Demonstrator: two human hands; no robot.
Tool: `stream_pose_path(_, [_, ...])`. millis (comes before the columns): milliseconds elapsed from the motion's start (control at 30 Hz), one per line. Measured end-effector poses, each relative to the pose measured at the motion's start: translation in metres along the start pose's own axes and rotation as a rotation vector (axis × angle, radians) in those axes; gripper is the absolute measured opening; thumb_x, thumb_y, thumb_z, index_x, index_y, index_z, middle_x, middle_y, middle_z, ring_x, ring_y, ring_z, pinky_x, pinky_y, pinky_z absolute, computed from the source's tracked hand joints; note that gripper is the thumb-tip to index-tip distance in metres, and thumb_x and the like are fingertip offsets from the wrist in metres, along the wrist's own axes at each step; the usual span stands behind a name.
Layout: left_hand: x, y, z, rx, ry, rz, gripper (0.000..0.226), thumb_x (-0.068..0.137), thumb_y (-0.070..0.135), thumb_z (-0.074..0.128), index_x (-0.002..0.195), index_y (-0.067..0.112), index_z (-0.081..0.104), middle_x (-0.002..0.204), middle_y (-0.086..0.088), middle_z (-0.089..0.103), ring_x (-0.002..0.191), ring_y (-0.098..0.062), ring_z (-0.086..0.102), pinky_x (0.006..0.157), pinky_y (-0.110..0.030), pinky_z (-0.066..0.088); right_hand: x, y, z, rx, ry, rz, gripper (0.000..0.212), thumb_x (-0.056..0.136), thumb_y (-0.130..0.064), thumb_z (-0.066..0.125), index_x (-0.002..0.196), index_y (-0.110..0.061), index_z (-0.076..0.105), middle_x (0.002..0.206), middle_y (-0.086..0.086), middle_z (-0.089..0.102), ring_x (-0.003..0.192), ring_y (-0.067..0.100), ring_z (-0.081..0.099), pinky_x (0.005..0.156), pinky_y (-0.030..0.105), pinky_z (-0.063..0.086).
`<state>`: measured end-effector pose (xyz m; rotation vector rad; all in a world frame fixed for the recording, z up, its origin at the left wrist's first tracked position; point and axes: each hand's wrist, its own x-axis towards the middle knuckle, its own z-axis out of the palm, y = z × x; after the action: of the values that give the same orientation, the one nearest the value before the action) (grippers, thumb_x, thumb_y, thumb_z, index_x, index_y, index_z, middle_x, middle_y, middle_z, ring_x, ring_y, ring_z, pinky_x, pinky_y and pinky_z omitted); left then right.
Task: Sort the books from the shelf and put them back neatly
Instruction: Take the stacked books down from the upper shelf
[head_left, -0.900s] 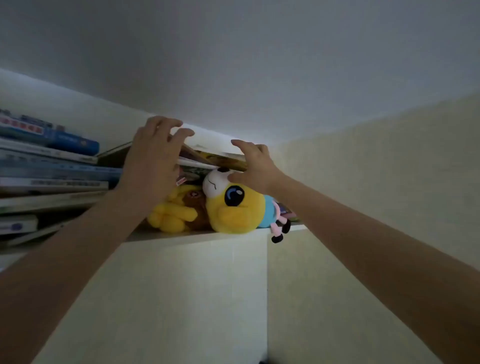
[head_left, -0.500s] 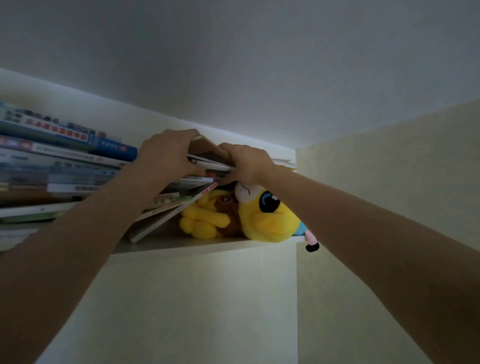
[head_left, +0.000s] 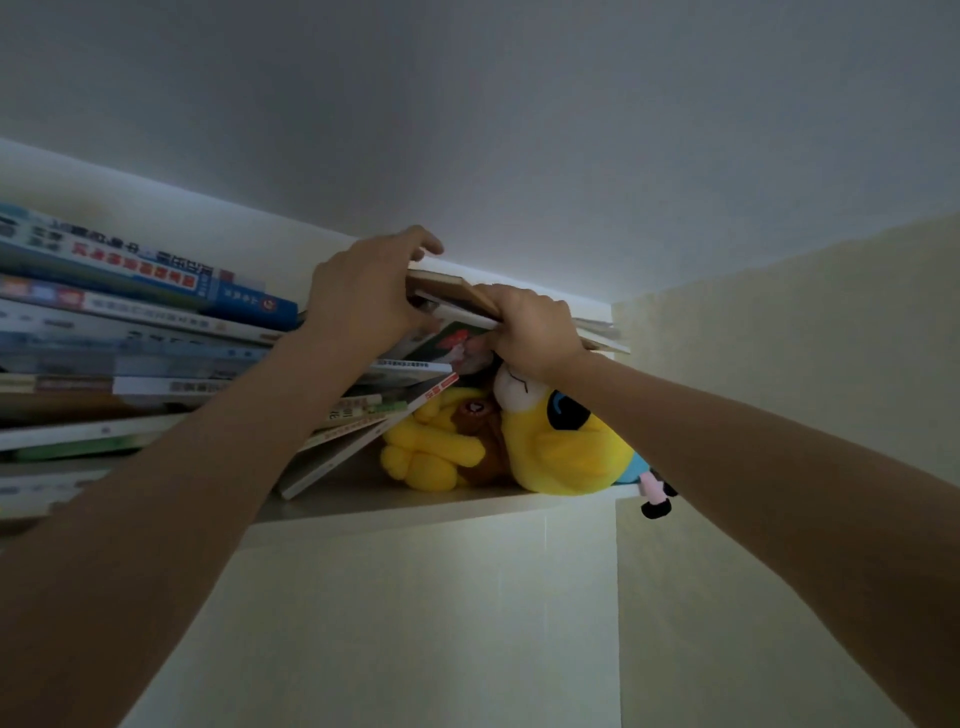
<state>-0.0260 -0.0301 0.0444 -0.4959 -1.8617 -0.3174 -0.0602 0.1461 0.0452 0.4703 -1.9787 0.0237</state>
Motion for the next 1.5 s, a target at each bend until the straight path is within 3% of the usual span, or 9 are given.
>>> stream_pose_path(433, [-0.001, 0.019, -0.011, 0.027, 0.074, 0.106, 0.069, 0.071, 0.047, 0.078, 0.128, 0.024, 0.045, 0.116, -0.006, 0.063, 0.102, -0.028, 0.060, 0.080, -0.036, 0.042, -0.017, 0.044, -0.020, 0.343, 0.081, 0.067, 0.043, 0.082, -0.027, 0.073, 0.122, -0.020, 0.059, 0.111, 0.003, 0.068, 0.096, 0.021, 0.061, 0.071, 0.029, 0.044])
stream_pose_path(600, [-0.020, 0.014, 0.007, 0.085, 0.105, 0.172, 0.048, 0.082, 0.044, 0.068, 0.121, 0.019, 0.053, 0.105, -0.008, 0.067, 0.093, -0.028, 0.063, 0.080, -0.038, 0.047, -0.026, 0.048, -0.021, 0.359, -0.034, 0.022, 0.054, 0.079, -0.029, 0.076, 0.127, -0.029, 0.052, 0.117, -0.007, 0.064, 0.101, 0.012, 0.058, 0.086, 0.035, 0.050])
stream_pose_path(733, [-0.027, 0.005, 0.019, 0.014, 0.073, 0.228, 0.039, 0.088, 0.039, 0.063, 0.118, 0.016, 0.055, 0.103, -0.007, 0.068, 0.089, -0.025, 0.065, 0.080, -0.037, 0.052, -0.023, 0.046, -0.019, 0.299, -0.114, 0.013, 0.057, 0.074, -0.043, 0.077, 0.126, -0.036, 0.054, 0.114, -0.011, 0.065, 0.103, 0.015, 0.060, 0.081, 0.032, 0.048])
stream_pose_path(900, [-0.029, 0.008, 0.019, -0.077, 0.253, 0.207, 0.075, 0.076, 0.037, 0.068, 0.140, 0.013, 0.040, 0.133, -0.012, 0.053, 0.122, -0.031, 0.050, 0.106, -0.048, 0.036, -0.016, 0.038, -0.023, 0.222, 0.066, 0.033, 0.041, 0.085, -0.030, 0.071, 0.124, -0.025, 0.059, 0.106, -0.001, 0.068, 0.096, 0.020, 0.062, 0.068, 0.023, 0.035])
stream_pose_path(1033, [-0.032, 0.007, 0.027, -0.086, 0.443, 0.127, 0.108, 0.066, 0.053, 0.068, 0.148, 0.013, 0.010, 0.154, -0.027, 0.014, 0.142, -0.042, 0.016, 0.112, -0.063, 0.021, 0.005, 0.036, -0.065, 0.385, 0.230, 0.110, 0.042, 0.084, -0.025, 0.070, 0.124, -0.024, 0.058, 0.111, -0.001, 0.068, 0.103, 0.021, 0.063, 0.086, 0.040, 0.051])
stream_pose_path(1133, [-0.031, 0.022, 0.038, -0.318, 0.469, 0.017, 0.125, 0.057, 0.051, 0.086, 0.147, 0.025, 0.003, 0.156, -0.025, 0.004, 0.144, -0.035, 0.010, 0.112, -0.057, 0.027, 0.015, 0.040, -0.101, 0.436, 0.324, 0.120, 0.048, 0.077, -0.032, 0.074, 0.121, -0.020, 0.059, 0.112, -0.004, 0.068, 0.101, 0.019, 0.065, 0.086, 0.047, 0.054])
stream_pose_path(1300, [-0.012, 0.058, 0.049, -0.879, 0.445, -0.232, 0.154, 0.048, 0.029, 0.094, 0.148, 0.023, -0.023, 0.156, -0.016, -0.015, 0.147, -0.026, -0.003, 0.116, -0.044, 0.012, -0.007, 0.054, -0.122, 0.475, 0.373, 0.065, 0.053, 0.072, -0.036, 0.075, 0.121, -0.023, 0.058, 0.114, -0.004, 0.068, 0.105, 0.017, 0.065, 0.087, 0.047, 0.054])
stream_pose_path(1400, [0.003, 0.058, 0.059, -1.110, 0.537, -0.216, 0.153, 0.049, 0.024, 0.093, 0.147, 0.029, -0.025, 0.159, -0.012, -0.002, 0.146, -0.015, 0.016, 0.114, -0.049, 0.030, -0.033, 0.065, -0.122, 0.533, 0.369, 0.050, 0.051, 0.074, -0.028, 0.078, 0.121, -0.021, 0.058, 0.114, -0.001, 0.068, 0.106, 0.018, 0.064, 0.089, 0.047, 0.053])
stream_pose_path(1500, [0.003, 0.063, 0.067, -1.220, 0.512, -0.203, 0.144, 0.056, -0.002, 0.088, 0.150, 0.026, -0.019, 0.146, 0.005, 0.031, 0.129, 0.008, 0.041, 0.100, -0.021, 0.046, -0.060, 0.071, -0.122, 0.550, 0.335, 0.010, 0.045, 0.075, -0.024, 0.077, 0.115, -0.034, 0.059, 0.112, -0.006, 0.068, 0.108, 0.014, 0.064, 0.091, 0.043, 0.053])
